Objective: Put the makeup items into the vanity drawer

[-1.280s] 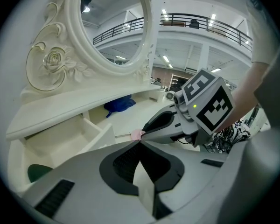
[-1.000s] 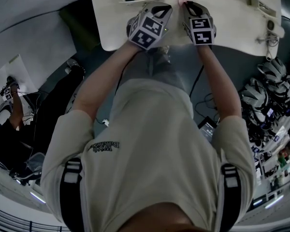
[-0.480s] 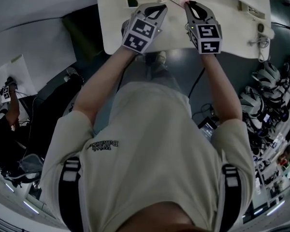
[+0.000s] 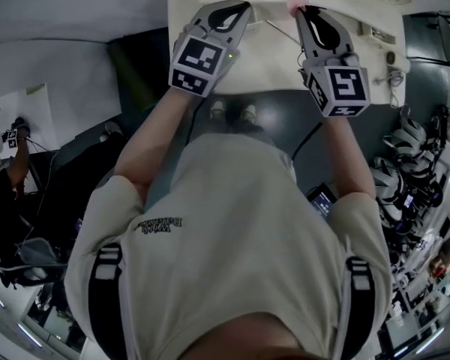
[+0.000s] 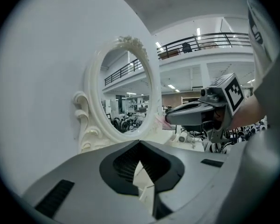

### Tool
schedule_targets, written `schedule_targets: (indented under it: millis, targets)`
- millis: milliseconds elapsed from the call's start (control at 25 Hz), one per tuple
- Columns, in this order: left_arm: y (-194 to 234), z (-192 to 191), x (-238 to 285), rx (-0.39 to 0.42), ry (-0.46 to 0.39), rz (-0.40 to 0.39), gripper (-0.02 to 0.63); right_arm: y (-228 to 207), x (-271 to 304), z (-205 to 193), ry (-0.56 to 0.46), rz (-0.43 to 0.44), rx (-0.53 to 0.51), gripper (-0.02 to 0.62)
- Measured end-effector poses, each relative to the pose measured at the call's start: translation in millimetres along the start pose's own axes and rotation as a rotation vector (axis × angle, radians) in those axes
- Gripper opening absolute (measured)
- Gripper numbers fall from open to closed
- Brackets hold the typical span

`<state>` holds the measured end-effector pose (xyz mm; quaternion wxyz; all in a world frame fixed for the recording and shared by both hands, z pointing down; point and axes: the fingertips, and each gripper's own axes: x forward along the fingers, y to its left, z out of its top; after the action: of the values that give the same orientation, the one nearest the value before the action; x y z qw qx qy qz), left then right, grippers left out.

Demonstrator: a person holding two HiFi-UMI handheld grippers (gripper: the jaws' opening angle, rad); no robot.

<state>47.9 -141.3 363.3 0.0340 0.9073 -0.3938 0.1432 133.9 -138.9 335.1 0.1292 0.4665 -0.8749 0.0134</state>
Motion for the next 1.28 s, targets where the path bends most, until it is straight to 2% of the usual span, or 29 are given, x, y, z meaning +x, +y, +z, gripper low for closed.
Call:
schedule_targets:
  millis: [280,520,840,1280]
  targets:
    - [-0.8,78.3,-60.3,0.094,-0.152,0.055,0.014,25.5,-46.2,79.8,-0.168,0.018,-0.031,0.037]
    - [-3.8,118.6,-104.6,0.149,-0.250,0.102,0.014,47.9,-86.1,125.6,-0.285,0.044,-0.031,0.037]
    - [-15.9,130.7,-154.8,0.158,-0.331,0.167,0.014,79.4,-115.8,142.5,-0.348,0.077,-0.046,0.037]
    - [-16.8,123.3,-177.4,0.113,-0.332,0.192,0.014,103.4,-125.4,143.4,-0.366,0.125,-0.005,0.037]
